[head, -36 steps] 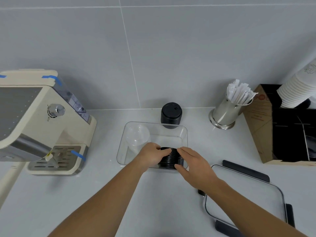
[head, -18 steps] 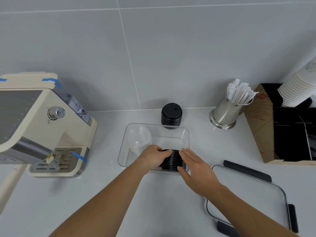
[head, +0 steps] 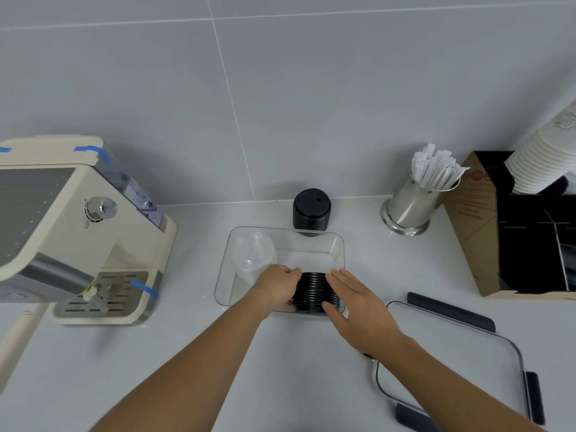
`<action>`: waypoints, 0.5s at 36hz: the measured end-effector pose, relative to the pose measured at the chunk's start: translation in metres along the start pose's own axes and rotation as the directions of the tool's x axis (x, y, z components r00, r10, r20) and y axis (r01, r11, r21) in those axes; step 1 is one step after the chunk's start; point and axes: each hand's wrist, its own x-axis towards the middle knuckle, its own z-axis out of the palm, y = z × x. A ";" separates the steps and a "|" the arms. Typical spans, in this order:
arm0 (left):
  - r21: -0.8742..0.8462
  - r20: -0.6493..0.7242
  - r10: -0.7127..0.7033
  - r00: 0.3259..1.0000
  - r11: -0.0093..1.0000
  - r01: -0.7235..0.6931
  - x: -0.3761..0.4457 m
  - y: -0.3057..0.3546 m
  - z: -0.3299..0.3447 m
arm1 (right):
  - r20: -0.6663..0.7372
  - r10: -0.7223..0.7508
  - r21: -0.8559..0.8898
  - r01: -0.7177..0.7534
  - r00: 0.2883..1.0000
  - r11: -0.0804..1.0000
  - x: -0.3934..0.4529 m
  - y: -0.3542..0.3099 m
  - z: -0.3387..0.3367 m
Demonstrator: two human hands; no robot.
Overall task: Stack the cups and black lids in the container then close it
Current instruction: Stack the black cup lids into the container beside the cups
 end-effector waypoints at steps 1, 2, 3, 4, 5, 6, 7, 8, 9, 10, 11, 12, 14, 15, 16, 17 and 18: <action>0.005 -0.005 0.001 1.000 1.000 -0.001 0.001 0.000 0.000 | 0.000 0.000 -0.001 0.000 1.000 1.000 0.000 0.001 0.000; 0.014 -0.011 0.004 1.000 1.000 -0.004 0.001 0.000 -0.001 | 0.002 0.001 -0.003 -0.001 1.000 1.000 0.001 0.001 0.000; 0.024 -0.018 0.008 1.000 1.000 -0.008 0.002 0.001 -0.001 | 0.004 0.002 -0.005 -0.002 1.000 1.000 0.001 0.001 0.000; 0.029 -0.021 0.010 1.000 1.000 -0.010 0.002 0.001 -0.001 | 0.003 0.002 -0.007 -0.002 1.000 1.000 0.002 0.001 0.000; 0.028 -0.019 0.011 1.000 1.000 -0.011 0.002 0.001 -0.001 | -0.001 0.000 -0.007 0.000 1.000 1.000 0.002 0.001 0.000; 0.025 -0.015 0.012 1.000 1.000 -0.012 0.003 0.001 -0.001 | -0.005 -0.001 -0.005 0.001 1.000 1.000 0.003 0.002 0.000; 0.026 -0.011 0.012 1.000 1.000 -0.012 0.004 0.001 -0.001 | -0.007 0.001 -0.002 -0.001 1.000 1.000 0.003 0.002 0.001; 0.031 -0.011 0.011 1.000 0.999 -0.010 0.005 0.001 -0.001 | -0.007 0.004 0.002 -0.004 1.000 1.000 0.003 0.003 0.001; 0.037 -0.013 0.009 1.000 0.999 -0.009 0.007 0.000 -0.001 | -0.007 0.007 0.007 -0.007 1.000 1.000 0.004 0.003 0.001; 0.042 -0.015 0.009 1.000 0.999 -0.009 0.008 0.000 -0.001 | -0.012 0.012 0.017 -0.012 1.000 1.000 0.004 0.004 0.001; 0.046 -0.018 0.011 1.000 0.999 -0.010 0.009 0.000 -0.002 | -0.020 0.015 0.029 -0.015 1.000 0.999 0.005 0.004 0.000; 0.050 -0.020 0.012 1.000 0.999 -0.011 0.009 0.000 -0.002 | -0.032 0.016 0.041 -0.015 0.999 0.999 0.006 0.003 -0.002; 0.067 -0.028 0.012 1.000 0.998 -0.010 0.011 0.000 -0.003 | -0.078 -0.003 0.054 0.007 0.997 0.999 0.010 0.001 -0.005; 0.076 -0.032 0.011 0.999 0.997 -0.009 0.011 0.000 -0.003 | -0.104 -0.011 0.063 0.017 0.995 0.998 0.012 0.000 -0.007; 0.080 -0.035 0.011 0.999 0.997 -0.009 0.012 0.000 -0.003 | -0.113 -0.006 0.082 0.016 0.994 0.997 0.014 -0.001 -0.009; 0.081 -0.038 0.012 0.999 0.997 -0.009 0.013 0.000 -0.003 | -0.115 0.003 0.104 0.009 0.993 0.994 0.016 -0.001 -0.010; 0.082 -0.042 0.014 0.999 0.997 -0.010 0.013 0.000 -0.003 | -0.112 0.013 0.120 0.000 0.994 0.993 0.018 0.000 -0.010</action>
